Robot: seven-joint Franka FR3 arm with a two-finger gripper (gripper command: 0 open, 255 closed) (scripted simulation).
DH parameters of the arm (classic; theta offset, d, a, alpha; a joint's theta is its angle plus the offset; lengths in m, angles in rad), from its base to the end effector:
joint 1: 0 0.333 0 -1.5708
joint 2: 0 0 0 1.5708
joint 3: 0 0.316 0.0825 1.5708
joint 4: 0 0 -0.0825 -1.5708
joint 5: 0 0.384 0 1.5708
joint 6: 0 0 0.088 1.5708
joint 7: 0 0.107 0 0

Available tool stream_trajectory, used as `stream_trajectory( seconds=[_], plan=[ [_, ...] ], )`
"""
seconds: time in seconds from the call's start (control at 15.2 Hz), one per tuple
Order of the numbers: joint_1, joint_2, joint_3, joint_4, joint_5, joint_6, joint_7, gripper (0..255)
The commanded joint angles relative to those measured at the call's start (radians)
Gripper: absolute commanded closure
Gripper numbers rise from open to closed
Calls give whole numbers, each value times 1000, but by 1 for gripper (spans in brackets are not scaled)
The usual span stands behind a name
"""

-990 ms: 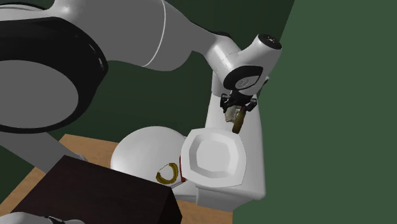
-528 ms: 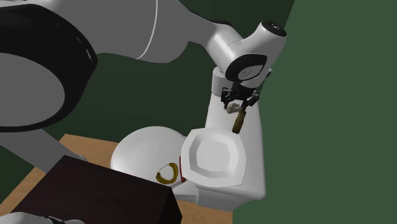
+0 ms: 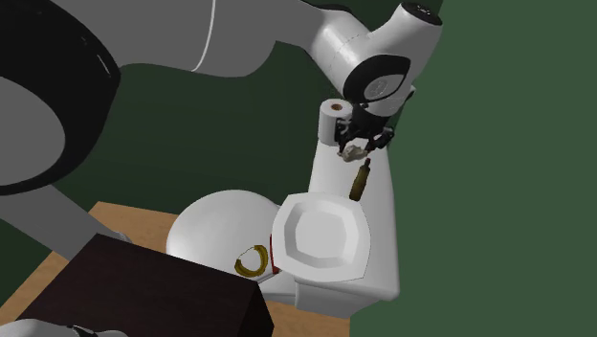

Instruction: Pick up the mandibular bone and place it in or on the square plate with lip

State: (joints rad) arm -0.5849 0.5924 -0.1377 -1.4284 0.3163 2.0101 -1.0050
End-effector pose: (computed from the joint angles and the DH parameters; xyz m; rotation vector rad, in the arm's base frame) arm 0.5597 -0.4447 0.3527 -2.9833 -0.2539 -0.2354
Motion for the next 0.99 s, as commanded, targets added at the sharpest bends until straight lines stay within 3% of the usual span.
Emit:
stream_trajectory(
  seconds=[0.0, 0.13, 0.46, 0.92],
  plan=[
    [0, -9, -2, 16, -4, -25, 6, 255],
    [0, -15, -3, 27, -6, -41, 11, 255],
    [-10, -209, -23, -272, -10, 53, -57, 255],
    [-37, -439, -60, -593, -32, 131, -140, 255]
  ],
)
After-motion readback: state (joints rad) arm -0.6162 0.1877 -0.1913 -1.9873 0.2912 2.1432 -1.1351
